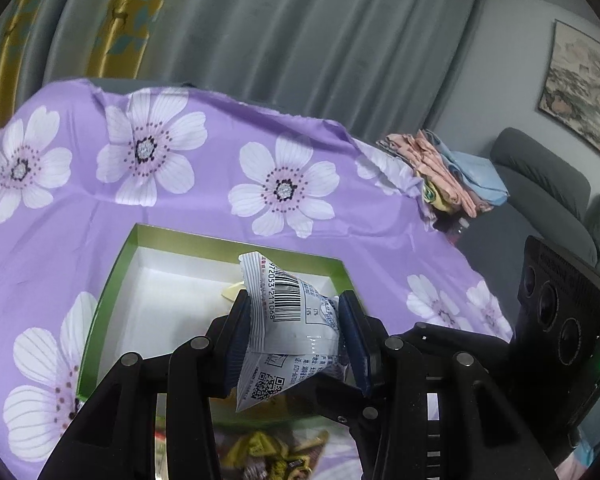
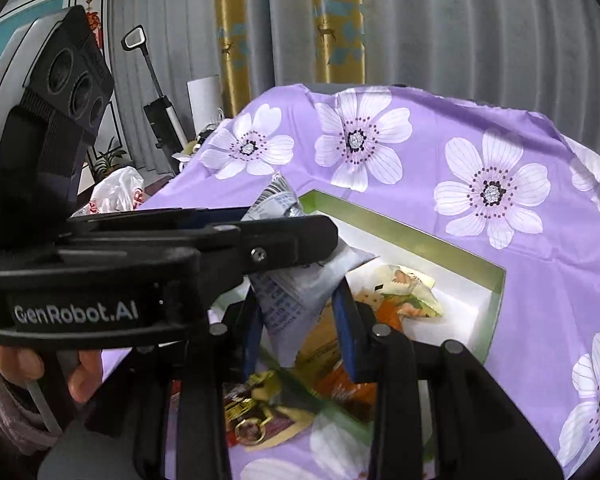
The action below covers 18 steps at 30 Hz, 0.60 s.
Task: Organize snacks
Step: 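Lower the white bag into the green box and open the right gripper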
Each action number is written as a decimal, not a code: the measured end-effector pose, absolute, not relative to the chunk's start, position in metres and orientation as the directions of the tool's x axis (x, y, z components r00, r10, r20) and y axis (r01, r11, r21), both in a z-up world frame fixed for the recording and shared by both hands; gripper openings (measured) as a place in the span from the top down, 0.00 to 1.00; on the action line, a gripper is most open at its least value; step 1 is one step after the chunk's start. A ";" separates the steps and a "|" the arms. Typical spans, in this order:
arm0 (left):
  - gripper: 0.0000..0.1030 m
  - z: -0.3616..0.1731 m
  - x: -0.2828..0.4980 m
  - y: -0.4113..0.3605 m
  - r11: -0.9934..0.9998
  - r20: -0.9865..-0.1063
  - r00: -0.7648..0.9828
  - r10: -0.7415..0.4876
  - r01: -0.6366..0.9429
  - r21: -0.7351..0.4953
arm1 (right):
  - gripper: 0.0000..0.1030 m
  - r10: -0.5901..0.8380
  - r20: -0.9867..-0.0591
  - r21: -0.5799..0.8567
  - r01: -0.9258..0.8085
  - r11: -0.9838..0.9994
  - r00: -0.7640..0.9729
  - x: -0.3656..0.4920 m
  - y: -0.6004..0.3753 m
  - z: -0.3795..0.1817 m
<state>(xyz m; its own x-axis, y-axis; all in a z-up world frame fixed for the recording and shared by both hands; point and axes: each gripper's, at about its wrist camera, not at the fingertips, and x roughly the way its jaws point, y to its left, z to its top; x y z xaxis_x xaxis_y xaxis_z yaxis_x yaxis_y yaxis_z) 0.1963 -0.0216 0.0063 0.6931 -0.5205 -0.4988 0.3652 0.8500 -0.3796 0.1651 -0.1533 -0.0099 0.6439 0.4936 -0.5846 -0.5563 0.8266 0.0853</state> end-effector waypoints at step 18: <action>0.58 -0.040 0.234 0.000 0.856 -0.576 0.644 -0.503 0.281 -0.433 | 0.66 0.428 -0.707 0.085 -0.534 0.841 0.563 0.206 -0.124 -0.044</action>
